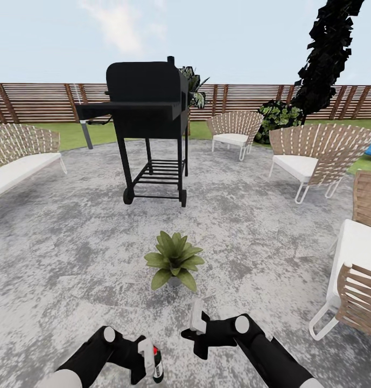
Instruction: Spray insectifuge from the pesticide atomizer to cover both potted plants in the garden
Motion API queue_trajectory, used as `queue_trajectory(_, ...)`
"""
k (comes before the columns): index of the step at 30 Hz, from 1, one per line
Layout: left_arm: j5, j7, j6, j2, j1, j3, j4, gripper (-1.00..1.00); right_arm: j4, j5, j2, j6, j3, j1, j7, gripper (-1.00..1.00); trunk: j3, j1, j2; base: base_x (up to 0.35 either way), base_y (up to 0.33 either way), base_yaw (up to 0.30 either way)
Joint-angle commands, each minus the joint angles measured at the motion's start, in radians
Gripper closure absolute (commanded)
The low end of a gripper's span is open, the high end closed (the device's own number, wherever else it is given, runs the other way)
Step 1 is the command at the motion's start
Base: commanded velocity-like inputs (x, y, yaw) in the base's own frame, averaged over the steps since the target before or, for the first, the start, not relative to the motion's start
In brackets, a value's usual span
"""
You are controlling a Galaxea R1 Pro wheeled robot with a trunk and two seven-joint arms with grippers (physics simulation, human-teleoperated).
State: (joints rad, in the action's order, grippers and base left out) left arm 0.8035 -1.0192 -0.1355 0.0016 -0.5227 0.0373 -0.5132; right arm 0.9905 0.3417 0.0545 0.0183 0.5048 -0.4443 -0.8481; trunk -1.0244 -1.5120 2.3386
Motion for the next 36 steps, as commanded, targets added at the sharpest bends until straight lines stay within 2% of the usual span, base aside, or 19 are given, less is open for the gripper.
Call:
queue_trajectory(1, 0.008, 0.001, -0.008, -0.005, -0.001, 0.001, -0.002, 1.0, 0.002, 0.005, -0.004, 0.002, 0.001, -0.001, -0.002, 1.0, -0.001, 0.0, 0.0, 0.0, 0.0, 0.0)
queue_trajectory(4, 0.008, 0.003, -0.003, -0.02, -0.001, 0.001, -0.003, 1.0, 0.001, 0.007, -0.03, 0.002, 0.001, -0.001, -0.002, 1.0, -0.001, 0.0, 0.0, 0.0, 0.0, 0.0)
queue_trajectory(15, 0.004, -0.001, -0.009, -0.026, -0.001, -0.001, -0.004, 1.0, -0.001, 0.008, -0.038, 0.002, 0.0, -0.001, -0.002, 1.0, -0.001, 0.0, 0.0, 0.0, 0.0, 0.0)
queue_trajectory(21, -0.056, -0.01, -0.015, -0.025, -0.003, -0.001, -0.004, 1.0, -0.001, 0.008, -0.038, 0.002, 0.0, -0.001, -0.002, 1.0, -0.001, 0.0, 0.0, 0.0, 0.0, 0.0)
queue_trajectory(23, -0.074, -0.036, -0.014, -0.025, -0.003, 0.0, -0.011, 1.0, -0.001, 0.008, -0.038, 0.002, 0.0, -0.001, -0.002, 1.0, -0.001, 0.0, 0.0, 0.0, 0.0, 0.0)
queue_trajectory(27, -0.088, -0.079, -0.013, -0.024, -0.006, -0.002, -0.043, 1.0, -0.001, 0.008, -0.037, 0.001, 0.0, -0.001, -0.002, 1.0, -0.001, 0.0, 0.0, 0.0, 0.0, 0.0)
queue_trajectory(32, -0.099, -0.091, -0.013, -0.02, -0.006, -0.003, -0.056, 1.0, -0.001, 0.008, -0.036, 0.0, 0.0, -0.001, -0.002, 1.0, -0.001, 0.0, 0.0, 0.0, 0.0, 0.0)
queue_trajectory(36, -0.126, -0.097, -0.015, -0.021, -0.01, -0.002, -0.059, 1.0, -0.001, 0.008, -0.036, 0.0, 0.0, -0.002, -0.002, 1.0, -0.001, 0.0, 0.0, 0.0, 0.0, 0.0)
